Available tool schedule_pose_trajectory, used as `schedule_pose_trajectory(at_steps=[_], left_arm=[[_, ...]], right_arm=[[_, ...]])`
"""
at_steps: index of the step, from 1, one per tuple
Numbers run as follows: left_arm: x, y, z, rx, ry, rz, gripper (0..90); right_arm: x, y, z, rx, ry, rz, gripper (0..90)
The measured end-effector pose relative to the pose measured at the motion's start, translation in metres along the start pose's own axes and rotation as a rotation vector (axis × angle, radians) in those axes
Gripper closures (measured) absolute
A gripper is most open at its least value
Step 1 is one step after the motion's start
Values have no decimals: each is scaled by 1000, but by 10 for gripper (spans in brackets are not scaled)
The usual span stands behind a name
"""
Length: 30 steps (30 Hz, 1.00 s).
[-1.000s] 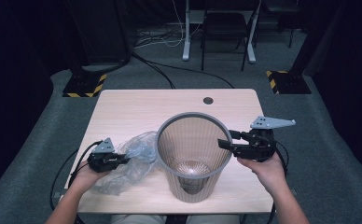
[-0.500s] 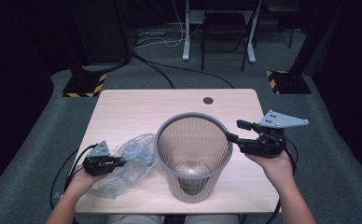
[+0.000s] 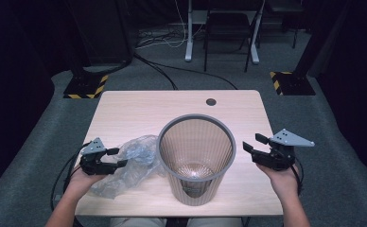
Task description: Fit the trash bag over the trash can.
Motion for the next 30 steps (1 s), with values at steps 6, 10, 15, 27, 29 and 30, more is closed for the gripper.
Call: schedule_pose_trajectory(at_steps=[6,10,15,27,29,30], left_arm=[[-3,13,5,-25,-9,-1,264],[-10,19,17,-4,-32,16,263],[-14,23,36,22,-24,26,257],[-13,42,24,-5,0,39,251],[-12,48,22,-19,0,32,242],[-13,52,23,-23,-4,31,236]], right_arm=[[-9,-29,15,26,-10,44,394],[-11,-44,21,42,-13,63,394],[-13,-53,23,47,-16,70,394],[-15,-61,20,43,-15,83,394],[-16,-62,21,44,-12,91,395],[-16,-63,21,47,-11,95,394]])
Point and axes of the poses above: each handheld gripper's, and its own axes: z roughly forward along the jaws, y roughly out of its top, x roughly to its left, the point moved 6 cm from there along z, roughly forward along the jaws, and after that the axes turned 4 degrees about y, right-handed, at the moved point
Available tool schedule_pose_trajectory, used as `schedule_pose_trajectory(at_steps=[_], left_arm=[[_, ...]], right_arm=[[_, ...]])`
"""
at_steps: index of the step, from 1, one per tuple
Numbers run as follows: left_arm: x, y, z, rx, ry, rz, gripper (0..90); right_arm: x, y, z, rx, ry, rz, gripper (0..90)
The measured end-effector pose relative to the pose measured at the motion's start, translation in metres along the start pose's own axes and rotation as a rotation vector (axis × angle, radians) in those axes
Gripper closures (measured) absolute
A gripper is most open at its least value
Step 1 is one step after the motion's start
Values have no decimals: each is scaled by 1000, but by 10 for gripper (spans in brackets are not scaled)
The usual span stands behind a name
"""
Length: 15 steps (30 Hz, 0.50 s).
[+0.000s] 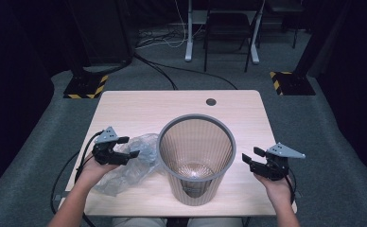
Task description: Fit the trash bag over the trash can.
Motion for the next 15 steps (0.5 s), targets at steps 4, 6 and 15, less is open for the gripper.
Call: schedule_pose_trajectory(at_steps=[4,6,15], left_arm=[[-5,5,13,11,-14,3,233],[-8,2,23,39,-24,12,238],[-17,-19,52,119,-68,32,250]], right_arm=[[1,-2,1,7,0,-3,394],[1,-4,2,11,-1,-10,395],[-3,-11,-1,18,-7,15,395]])
Point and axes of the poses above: each handheld gripper's, and its own axes: z roughly forward along the jaws, y roughly out of its top, x roughly to its left, the point moved 6 cm from there along z, roughly forward along the jaws, and after that the axes turned 4 degrees about y, right-handed, at the moved point
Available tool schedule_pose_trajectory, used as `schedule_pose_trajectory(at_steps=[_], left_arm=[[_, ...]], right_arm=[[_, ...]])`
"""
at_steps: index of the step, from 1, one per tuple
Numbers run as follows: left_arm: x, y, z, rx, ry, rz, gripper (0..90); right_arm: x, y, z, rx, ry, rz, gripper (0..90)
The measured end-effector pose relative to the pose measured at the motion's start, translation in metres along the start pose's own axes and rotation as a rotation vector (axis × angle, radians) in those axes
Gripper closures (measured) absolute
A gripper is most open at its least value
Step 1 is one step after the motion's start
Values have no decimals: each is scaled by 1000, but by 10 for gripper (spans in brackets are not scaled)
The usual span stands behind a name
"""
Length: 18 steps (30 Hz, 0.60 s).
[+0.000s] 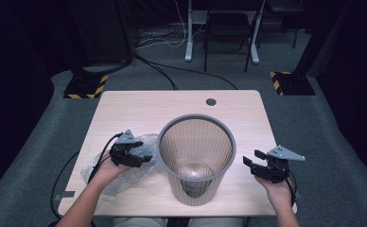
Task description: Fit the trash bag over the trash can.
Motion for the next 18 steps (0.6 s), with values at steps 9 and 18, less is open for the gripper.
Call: schedule_pose_trajectory(at_steps=[9,18], left_arm=[[3,-19,11,52,-12,11,248],[4,-28,20,105,6,45,240]], right_arm=[[1,-5,4,21,4,-10,394],[2,-8,7,38,4,-14,395]])
Point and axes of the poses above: each handheld gripper's, and its own axes: z roughly forward along the jaws, y roughly out of its top, x roughly to its left, the point moved 6 cm from there along z, roughly forward along the jaws, and after that the axes turned 4 degrees about y, right-handed, at the moved point
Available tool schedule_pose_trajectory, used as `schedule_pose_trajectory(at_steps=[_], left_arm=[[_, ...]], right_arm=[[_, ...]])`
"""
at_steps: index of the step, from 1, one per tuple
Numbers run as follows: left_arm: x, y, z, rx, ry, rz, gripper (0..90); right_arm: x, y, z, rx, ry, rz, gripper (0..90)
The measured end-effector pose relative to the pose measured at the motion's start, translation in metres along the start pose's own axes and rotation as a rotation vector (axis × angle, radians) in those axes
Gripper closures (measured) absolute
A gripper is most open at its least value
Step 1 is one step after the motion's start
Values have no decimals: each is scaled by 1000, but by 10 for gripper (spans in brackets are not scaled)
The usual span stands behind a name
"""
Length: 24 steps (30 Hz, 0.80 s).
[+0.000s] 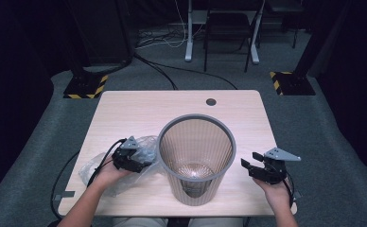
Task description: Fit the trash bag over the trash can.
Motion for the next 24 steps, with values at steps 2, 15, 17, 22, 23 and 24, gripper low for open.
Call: schedule_pose_trajectory(at_steps=[2,15,17,22,23,24], left_arm=[[-1,-2,3,17,3,5,242],[0,-9,14,74,21,35,346],[0,-10,14,77,19,36,404],[0,-11,10,74,-17,35,567],[0,-10,9,73,-21,37,586],[0,-10,7,72,-23,36,598]], right_arm=[[0,-1,1,4,0,0,395],[-2,-2,1,4,-7,0,396],[-2,-2,0,2,-9,0,396],[-3,-3,0,2,-12,3,397],[-3,-3,0,2,-12,3,396],[-3,-3,0,2,-12,4,396]])
Point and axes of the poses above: each handheld gripper's, and its own axes: z roughly forward along the jaws, y roughly out of its top, x roughly to its left, the point moved 6 cm from there along z, roughly forward along the jaws, and after that the axes turned 4 degrees about y, right-handed, at the moved point
